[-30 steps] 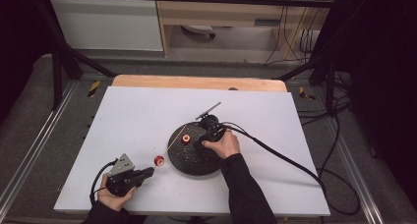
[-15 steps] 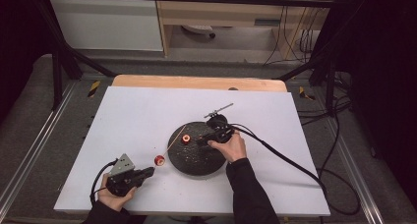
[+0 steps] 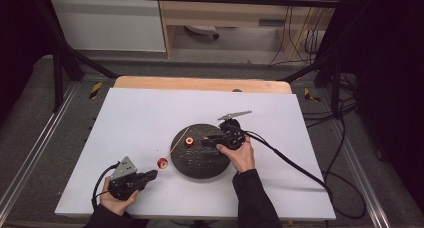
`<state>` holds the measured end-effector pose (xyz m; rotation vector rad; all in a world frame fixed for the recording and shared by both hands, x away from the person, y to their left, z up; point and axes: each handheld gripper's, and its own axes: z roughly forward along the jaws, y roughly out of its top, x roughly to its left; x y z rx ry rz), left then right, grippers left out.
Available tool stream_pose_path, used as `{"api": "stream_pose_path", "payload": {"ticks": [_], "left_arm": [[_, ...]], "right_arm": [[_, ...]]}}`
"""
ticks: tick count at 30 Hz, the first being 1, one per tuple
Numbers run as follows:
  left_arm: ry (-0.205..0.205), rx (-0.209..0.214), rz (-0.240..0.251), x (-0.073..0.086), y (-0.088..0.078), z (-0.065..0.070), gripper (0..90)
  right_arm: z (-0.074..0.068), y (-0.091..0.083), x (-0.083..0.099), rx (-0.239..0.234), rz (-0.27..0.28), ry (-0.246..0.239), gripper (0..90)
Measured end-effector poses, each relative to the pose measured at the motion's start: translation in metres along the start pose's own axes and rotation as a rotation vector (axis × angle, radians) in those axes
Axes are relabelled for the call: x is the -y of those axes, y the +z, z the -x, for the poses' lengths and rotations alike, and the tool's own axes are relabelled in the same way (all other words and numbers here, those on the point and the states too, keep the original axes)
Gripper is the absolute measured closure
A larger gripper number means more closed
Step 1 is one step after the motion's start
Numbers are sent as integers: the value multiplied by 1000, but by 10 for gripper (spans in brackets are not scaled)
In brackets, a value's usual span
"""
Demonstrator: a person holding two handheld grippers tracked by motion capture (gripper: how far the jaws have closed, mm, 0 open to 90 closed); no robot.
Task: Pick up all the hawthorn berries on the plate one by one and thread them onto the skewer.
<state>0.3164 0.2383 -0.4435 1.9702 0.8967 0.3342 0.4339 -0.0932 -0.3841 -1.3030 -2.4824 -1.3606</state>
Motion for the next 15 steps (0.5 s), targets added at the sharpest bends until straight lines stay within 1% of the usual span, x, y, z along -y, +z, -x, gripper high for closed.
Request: {"api": "stream_pose_path", "payload": {"ticks": [4,8,9,15], "left_arm": [[0,-2,2,0,0,1,882],[3,-2,3,0,1,2,882],[3,-3,5,0,1,2,882],[3,-3,12,0,0,3,882]], "right_arm": [[1,-3,5,-10,35,15,634],[2,-4,10,-24,89,40,635],[2,-4,11,-24,104,40,635],[2,-7,18,-43,203,97,635]]}}
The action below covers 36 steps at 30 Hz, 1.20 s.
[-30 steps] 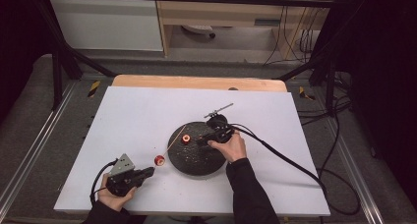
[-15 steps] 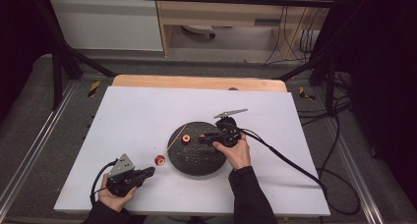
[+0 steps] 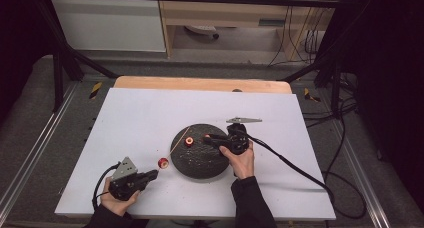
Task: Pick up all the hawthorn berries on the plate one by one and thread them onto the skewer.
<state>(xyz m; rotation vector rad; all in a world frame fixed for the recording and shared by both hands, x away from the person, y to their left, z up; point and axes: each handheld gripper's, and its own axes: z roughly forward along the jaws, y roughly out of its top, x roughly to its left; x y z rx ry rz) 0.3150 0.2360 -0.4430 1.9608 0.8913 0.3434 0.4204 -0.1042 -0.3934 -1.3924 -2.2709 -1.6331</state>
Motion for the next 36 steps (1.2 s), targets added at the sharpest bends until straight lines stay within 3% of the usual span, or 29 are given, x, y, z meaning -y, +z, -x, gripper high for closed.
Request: {"api": "stream_pose_path", "payload": {"ticks": [13,36], "left_arm": [[-13,4,14,-1,0,1,882],[-31,1,38,-2,1,5,882]], "right_arm": [[4,2,18,-20,203,106,635],[-2,15,28,-34,427,199,636]]}}
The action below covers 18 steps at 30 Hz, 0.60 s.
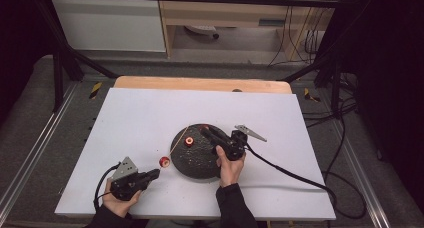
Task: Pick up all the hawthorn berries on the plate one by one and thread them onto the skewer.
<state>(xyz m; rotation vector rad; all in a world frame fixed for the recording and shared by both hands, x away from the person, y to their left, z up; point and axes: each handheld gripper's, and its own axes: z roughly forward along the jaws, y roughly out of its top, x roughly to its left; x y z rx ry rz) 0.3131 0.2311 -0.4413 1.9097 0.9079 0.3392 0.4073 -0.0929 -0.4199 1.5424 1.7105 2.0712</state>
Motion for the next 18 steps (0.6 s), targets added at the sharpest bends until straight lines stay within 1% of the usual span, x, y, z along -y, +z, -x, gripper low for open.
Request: {"api": "stream_pose_path", "payload": {"ticks": [4,5,7,12,15,18], "left_arm": [[-3,-2,6,-1,1,2,882],[-4,-2,6,-1,1,3,882],[-9,-3,12,-1,2,4,882],[-7,-7,19,-2,4,7,882],[-7,-8,20,-2,5,9,882],[-8,-10,22,-3,6,10,881]], "right_arm": [[-1,0,0,-6,39,14,636],[-1,0,0,-2,51,9,636],[-1,1,0,-10,60,18,636],[0,2,0,-9,85,21,636],[0,3,0,-10,99,36,636],[1,3,-1,-10,112,39,636]]}}
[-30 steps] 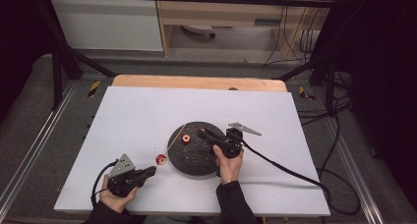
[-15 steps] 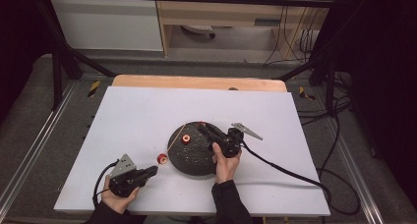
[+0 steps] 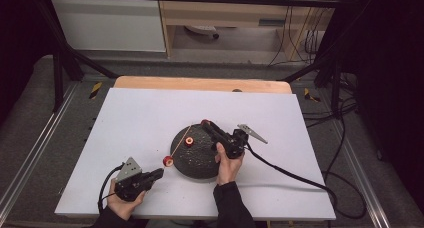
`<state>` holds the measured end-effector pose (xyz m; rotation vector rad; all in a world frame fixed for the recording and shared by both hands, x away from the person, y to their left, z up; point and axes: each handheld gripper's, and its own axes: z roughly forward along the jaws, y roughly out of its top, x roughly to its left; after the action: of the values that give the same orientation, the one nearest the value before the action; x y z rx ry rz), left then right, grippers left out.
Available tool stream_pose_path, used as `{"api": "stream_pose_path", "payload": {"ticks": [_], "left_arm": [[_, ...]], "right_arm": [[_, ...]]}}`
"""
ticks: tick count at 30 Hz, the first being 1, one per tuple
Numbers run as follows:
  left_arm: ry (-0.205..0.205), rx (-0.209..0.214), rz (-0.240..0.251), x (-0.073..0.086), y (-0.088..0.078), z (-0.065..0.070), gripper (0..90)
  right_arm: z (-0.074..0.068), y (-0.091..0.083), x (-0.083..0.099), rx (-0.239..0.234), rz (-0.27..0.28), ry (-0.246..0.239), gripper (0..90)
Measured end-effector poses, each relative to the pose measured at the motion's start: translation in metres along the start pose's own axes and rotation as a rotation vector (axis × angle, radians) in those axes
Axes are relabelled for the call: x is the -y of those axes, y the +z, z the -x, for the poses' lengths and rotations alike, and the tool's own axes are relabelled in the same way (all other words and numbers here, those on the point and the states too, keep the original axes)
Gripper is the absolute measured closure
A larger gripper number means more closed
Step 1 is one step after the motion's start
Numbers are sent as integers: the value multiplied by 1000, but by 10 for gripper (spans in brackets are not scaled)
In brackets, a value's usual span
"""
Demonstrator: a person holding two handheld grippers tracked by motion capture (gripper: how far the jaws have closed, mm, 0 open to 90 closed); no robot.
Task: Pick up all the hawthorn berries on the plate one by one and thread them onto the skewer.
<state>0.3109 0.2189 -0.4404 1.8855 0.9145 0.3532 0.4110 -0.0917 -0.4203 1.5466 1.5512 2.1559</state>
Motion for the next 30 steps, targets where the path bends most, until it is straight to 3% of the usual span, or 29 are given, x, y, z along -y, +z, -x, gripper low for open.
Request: {"api": "stream_pose_path", "payload": {"ticks": [13,30], "left_arm": [[-1,12,8,-2,7,11,881],[-3,24,19,-5,17,26,881]], "right_arm": [[2,3,-4,-15,76,32,636],[1,3,-5,-50,131,74,636]]}}
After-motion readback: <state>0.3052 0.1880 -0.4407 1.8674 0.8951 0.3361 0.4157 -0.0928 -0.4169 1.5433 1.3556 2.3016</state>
